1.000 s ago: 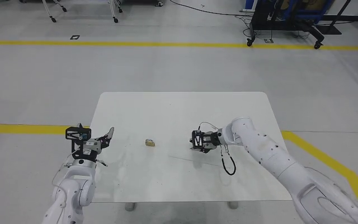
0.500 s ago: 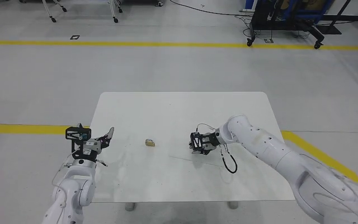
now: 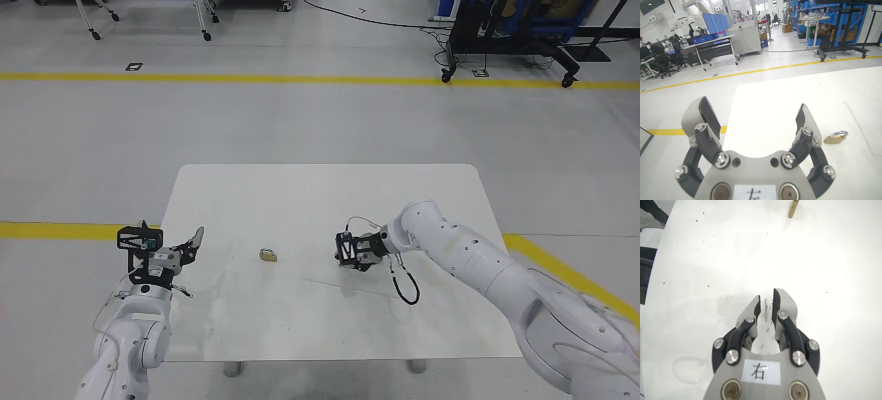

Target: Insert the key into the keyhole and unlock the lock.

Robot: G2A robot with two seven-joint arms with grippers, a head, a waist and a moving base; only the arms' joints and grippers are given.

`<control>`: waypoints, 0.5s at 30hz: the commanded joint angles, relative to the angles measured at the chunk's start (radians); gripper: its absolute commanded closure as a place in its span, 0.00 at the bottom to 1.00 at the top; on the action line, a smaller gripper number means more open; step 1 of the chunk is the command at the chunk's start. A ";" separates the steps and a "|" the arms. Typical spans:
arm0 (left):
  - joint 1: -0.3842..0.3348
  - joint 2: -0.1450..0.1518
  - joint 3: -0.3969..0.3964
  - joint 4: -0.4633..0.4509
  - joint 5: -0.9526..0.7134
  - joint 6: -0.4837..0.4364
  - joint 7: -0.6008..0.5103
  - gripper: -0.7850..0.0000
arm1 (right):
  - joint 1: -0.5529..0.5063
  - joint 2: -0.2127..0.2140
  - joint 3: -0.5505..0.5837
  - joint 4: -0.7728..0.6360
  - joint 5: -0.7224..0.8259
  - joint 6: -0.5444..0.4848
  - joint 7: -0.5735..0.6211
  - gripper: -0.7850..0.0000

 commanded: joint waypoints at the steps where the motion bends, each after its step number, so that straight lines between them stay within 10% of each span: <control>1: 0.000 0.000 0.000 0.000 0.000 0.000 0.000 0.00 | 0.003 -0.009 -0.005 0.007 0.008 0.000 0.019 0.87; 15: 0.000 0.000 0.000 0.000 0.000 0.000 0.000 0.00 | 0.032 -0.039 -0.044 0.046 0.014 0.001 0.020 1.00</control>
